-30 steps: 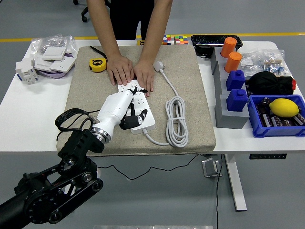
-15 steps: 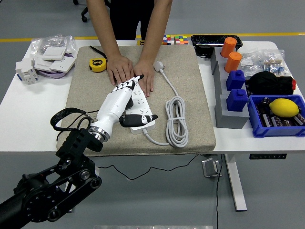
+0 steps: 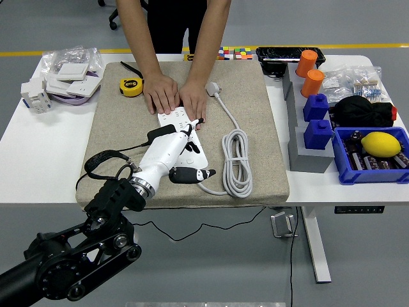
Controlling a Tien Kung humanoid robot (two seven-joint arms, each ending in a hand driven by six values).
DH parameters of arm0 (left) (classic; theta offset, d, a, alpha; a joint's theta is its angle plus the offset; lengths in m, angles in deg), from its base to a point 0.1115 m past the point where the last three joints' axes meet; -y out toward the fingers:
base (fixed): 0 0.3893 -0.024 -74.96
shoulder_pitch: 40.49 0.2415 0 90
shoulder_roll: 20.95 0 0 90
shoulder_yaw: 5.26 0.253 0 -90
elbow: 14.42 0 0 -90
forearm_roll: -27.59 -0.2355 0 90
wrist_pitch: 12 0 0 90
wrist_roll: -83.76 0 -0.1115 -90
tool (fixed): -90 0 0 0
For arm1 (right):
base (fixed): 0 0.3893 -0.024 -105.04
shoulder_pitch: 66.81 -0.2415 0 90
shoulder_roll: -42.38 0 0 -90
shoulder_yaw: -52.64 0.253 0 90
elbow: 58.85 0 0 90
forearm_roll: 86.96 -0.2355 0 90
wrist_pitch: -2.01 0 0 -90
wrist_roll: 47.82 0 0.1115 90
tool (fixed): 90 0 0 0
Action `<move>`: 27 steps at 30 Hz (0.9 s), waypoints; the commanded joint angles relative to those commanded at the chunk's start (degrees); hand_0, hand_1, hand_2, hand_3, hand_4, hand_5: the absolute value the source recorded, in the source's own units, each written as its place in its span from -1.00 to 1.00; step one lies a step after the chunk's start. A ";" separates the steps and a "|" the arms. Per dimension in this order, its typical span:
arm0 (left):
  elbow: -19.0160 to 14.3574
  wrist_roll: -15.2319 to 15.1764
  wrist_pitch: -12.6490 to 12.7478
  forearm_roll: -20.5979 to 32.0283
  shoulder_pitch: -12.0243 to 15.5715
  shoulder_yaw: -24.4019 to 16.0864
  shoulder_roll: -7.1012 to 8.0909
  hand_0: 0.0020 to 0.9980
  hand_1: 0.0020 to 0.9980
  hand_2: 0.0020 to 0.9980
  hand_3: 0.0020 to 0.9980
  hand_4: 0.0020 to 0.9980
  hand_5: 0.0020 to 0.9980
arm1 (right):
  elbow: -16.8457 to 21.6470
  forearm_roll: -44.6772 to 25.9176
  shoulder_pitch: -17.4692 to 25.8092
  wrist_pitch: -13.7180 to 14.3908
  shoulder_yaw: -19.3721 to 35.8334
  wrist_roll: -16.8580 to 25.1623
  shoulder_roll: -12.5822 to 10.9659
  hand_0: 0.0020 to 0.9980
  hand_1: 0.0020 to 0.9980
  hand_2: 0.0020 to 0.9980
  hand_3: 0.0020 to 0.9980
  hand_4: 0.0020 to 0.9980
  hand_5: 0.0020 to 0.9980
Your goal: Pick up the plug,place it near the board,insert it into the board,press the button
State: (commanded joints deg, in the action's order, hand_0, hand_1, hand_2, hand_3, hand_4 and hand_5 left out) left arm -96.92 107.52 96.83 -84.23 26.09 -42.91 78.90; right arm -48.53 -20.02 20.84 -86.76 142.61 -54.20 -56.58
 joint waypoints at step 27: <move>8.53 0.18 -2.47 2.30 -1.97 3.00 -1.78 -0.70 -0.94 -0.75 0.79 0.14 -0.85 | 0.00 -0.04 -0.31 0.13 0.21 -0.09 -0.08 1.00 0.85 0.74 0.81 1.00 1.00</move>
State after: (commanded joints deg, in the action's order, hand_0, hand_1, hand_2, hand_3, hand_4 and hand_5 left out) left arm -88.39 107.71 94.36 -81.93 24.12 -39.91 77.12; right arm -48.53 -20.06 20.53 -86.62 142.81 -54.29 -56.66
